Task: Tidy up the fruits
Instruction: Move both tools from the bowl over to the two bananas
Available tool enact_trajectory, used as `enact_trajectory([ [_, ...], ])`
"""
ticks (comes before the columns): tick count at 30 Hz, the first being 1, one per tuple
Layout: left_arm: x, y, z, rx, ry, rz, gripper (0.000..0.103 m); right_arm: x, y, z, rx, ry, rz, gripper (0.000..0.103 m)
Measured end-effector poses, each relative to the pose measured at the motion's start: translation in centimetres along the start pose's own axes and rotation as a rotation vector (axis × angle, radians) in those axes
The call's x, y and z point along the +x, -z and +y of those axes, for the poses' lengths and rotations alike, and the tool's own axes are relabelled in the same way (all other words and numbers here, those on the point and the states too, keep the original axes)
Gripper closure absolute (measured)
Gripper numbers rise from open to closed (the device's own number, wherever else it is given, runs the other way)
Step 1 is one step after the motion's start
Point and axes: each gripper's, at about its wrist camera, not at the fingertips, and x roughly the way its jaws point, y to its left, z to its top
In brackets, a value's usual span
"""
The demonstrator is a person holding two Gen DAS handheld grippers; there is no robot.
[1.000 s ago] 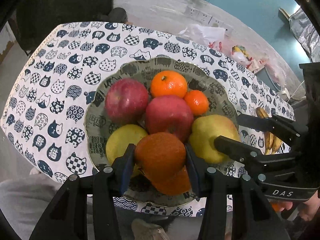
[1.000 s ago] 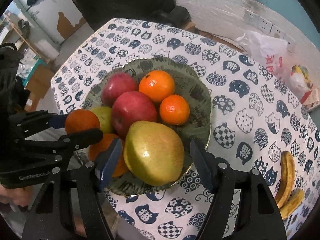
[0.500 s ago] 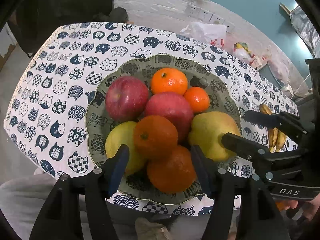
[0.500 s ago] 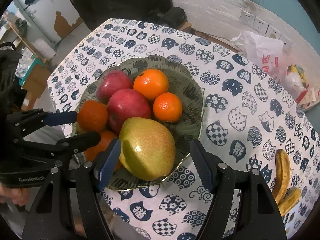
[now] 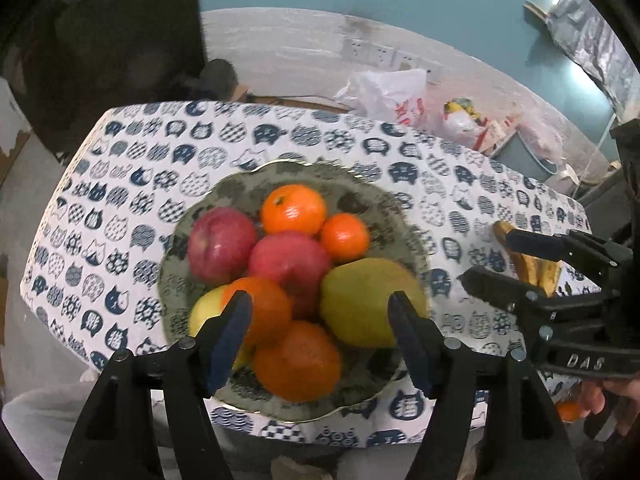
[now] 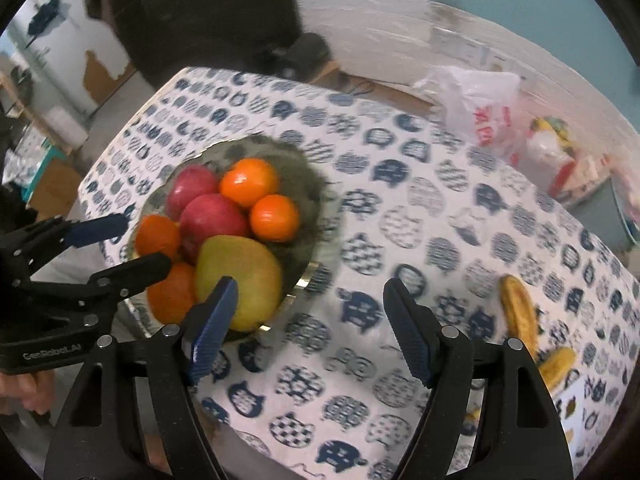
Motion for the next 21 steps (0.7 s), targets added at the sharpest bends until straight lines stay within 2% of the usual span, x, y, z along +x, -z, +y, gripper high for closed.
enact_trajectory([
  [11, 0.0, -0.8, -5.8, 0.094, 0.032, -0.014, 0.031, -3.4, 2.4, -8.3, 0.205, 0.098, -0.031, 0.027],
  [21, 0.6, -1.3, -11.4, 0.193, 0.038, -0.016, 0.031, -5.7, 4.9, -13.3, 0.312, 0.142, -0.052, 0.027],
])
